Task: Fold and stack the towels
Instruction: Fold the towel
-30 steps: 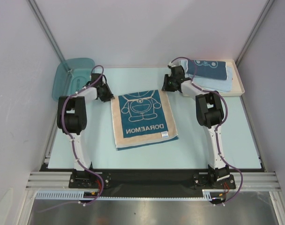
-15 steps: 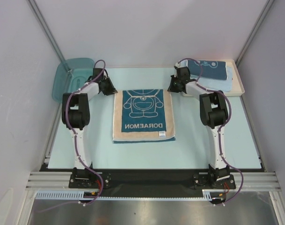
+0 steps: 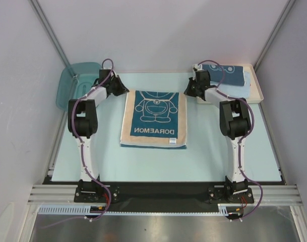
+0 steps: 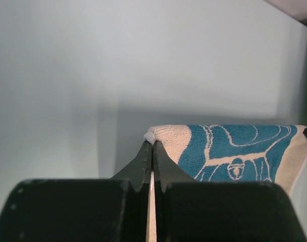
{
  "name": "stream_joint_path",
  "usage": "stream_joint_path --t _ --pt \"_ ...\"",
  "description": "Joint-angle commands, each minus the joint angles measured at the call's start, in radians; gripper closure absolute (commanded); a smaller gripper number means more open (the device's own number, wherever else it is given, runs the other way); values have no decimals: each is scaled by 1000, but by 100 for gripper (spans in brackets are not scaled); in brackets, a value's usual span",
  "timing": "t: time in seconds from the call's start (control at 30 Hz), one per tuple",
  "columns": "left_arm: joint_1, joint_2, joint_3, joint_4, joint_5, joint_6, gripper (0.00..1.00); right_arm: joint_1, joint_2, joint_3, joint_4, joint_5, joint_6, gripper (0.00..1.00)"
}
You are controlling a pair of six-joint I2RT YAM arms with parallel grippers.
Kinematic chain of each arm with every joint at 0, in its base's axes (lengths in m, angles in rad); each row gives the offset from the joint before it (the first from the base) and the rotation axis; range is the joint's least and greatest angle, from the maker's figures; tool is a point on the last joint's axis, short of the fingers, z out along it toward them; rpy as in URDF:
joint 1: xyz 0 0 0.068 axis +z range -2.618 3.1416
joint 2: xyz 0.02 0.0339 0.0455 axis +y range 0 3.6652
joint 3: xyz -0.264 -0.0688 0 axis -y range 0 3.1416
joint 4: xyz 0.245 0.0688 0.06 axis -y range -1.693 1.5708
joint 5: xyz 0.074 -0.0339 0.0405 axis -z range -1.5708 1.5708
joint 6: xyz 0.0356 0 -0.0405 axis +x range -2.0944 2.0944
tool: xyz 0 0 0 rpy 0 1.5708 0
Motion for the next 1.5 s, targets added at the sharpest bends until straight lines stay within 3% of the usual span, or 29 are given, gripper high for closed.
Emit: stream_joint_path --t 0.0,0.17,0.47,0.87,1.07,1.47 --pt "19 -64 -11 124 61 -17 100 -8 -112 -22 82 7 9 98" --pt "21 -140 -102 184 88 -30 100 -8 -190 -94 127 1 26 98" --pt "21 -329 -335 164 -32 -53 100 9 -360 -350 194 7 55 98" --pt "-19 -568 -650 89 -181 -110 100 72 -572 -608 147 85 87 100" --pt "-45 -679 -816 150 -212 -126 100 78 -664 -723 112 96 118 100" --pt "-51 -874 -997 182 -255 -122 100 153 -815 -883 101 129 147 100"
